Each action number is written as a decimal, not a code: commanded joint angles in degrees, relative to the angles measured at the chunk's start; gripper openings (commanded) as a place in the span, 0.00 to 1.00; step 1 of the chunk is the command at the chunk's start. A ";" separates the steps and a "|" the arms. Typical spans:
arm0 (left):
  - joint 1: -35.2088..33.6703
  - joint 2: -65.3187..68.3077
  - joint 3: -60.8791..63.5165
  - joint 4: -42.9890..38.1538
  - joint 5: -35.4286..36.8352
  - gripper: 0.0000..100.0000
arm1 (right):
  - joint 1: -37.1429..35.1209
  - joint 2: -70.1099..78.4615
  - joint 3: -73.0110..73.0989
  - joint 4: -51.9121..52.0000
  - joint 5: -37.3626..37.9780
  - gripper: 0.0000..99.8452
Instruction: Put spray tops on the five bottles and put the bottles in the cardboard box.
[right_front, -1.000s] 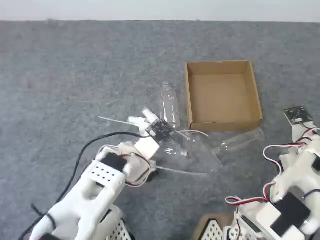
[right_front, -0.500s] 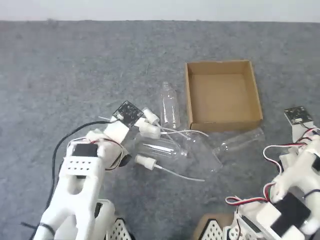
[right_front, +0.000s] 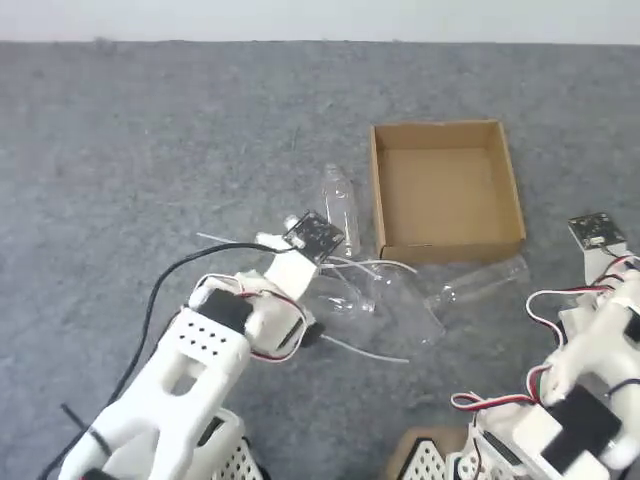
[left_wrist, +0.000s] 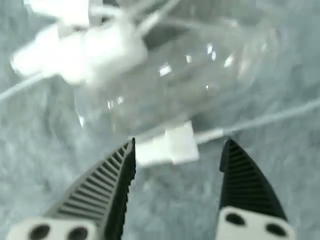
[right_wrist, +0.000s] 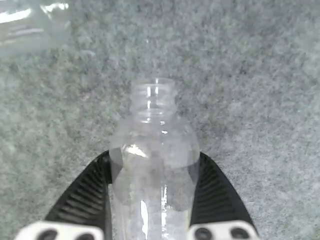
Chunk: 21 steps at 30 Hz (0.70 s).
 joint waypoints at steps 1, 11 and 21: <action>0.62 -1.76 1.63 -7.21 1.23 0.26 | -0.22 -3.47 -0.35 0.84 -0.26 0.01; 0.44 -1.76 7.08 -9.58 -0.44 0.25 | -0.13 -3.47 -0.35 1.45 -0.35 0.01; -11.87 -1.85 8.04 -7.38 -10.37 0.25 | -0.22 -3.74 -0.35 3.65 -0.26 0.01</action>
